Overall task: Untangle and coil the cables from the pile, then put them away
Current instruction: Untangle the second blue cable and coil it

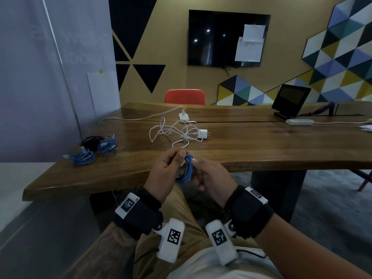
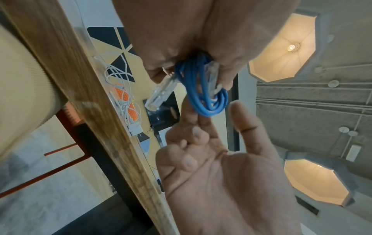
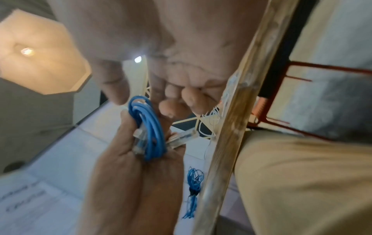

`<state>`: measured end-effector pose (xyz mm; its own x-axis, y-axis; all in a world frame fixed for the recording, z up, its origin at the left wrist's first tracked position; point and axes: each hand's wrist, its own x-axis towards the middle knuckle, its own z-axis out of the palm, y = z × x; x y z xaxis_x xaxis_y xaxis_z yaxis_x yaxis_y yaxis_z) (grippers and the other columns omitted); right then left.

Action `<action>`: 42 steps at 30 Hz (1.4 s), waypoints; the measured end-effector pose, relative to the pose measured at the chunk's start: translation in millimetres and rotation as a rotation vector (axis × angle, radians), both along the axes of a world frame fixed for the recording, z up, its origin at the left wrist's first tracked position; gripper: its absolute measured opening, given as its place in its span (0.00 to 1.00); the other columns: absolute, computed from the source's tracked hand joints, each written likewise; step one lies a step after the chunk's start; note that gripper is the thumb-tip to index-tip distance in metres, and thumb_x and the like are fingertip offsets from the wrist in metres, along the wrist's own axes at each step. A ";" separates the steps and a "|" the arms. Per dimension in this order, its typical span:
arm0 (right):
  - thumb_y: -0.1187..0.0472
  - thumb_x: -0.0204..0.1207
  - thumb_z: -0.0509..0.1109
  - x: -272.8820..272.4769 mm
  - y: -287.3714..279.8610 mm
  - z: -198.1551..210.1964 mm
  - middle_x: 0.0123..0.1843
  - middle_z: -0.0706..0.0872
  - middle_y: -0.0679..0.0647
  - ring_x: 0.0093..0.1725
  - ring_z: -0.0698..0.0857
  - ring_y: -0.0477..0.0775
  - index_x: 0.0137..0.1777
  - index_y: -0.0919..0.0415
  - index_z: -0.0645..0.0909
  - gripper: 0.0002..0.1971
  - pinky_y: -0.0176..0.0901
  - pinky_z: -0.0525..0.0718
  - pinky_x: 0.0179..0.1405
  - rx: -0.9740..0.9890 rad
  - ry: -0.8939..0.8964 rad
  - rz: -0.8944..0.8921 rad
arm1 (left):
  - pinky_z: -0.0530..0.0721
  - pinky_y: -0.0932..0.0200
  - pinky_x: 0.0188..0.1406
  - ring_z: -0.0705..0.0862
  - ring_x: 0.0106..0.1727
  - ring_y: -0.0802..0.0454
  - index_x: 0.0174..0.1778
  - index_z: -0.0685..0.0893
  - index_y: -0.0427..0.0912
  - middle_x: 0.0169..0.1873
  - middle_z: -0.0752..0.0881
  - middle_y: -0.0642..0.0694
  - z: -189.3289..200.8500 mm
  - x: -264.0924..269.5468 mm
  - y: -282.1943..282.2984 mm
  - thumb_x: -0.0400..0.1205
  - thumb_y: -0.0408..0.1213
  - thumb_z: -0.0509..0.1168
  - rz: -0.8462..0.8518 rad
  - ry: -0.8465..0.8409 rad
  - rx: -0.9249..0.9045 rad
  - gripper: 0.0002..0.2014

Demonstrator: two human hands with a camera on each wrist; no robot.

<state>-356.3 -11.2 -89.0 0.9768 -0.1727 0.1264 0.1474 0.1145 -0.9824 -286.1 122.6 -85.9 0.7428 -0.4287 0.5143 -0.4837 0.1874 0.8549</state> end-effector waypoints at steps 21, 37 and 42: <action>0.53 0.84 0.61 -1.1 4.6 14.3 0.35 0.85 0.48 0.35 0.84 0.48 0.41 0.51 0.80 0.11 0.48 0.84 0.40 -1.131 -0.023 -0.208 | 0.80 0.69 0.30 0.82 0.35 0.62 0.54 0.82 0.37 0.42 0.84 0.44 -13.8 19.7 2.7 0.88 0.32 0.59 0.081 0.059 -0.023 0.07; 0.48 0.85 0.53 -0.8 -5.1 25.9 0.32 0.73 0.49 0.32 0.71 0.49 0.34 0.49 0.69 0.17 0.55 0.73 0.34 -1.097 -0.272 0.007 | 0.72 0.66 0.24 0.64 0.23 0.58 0.48 0.82 0.31 0.26 0.65 0.48 -3.2 48.3 32.0 0.89 0.36 0.54 -0.262 0.370 -0.203 0.14; 0.47 0.86 0.53 4.5 -2.7 30.3 0.34 0.75 0.48 0.34 0.73 0.50 0.35 0.46 0.70 0.16 0.53 0.73 0.37 -1.133 -0.257 0.090 | 0.64 0.69 0.23 0.63 0.21 0.61 0.46 0.81 0.31 0.23 0.66 0.52 -4.4 56.1 46.2 0.89 0.36 0.53 -0.298 0.417 -0.183 0.15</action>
<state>-351.8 -14.0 -58.7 0.9030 0.2342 0.3602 0.3929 -0.7895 -0.4716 -230.0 168.9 -90.3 0.7599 -0.5828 0.2879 -0.0135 0.4286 0.9034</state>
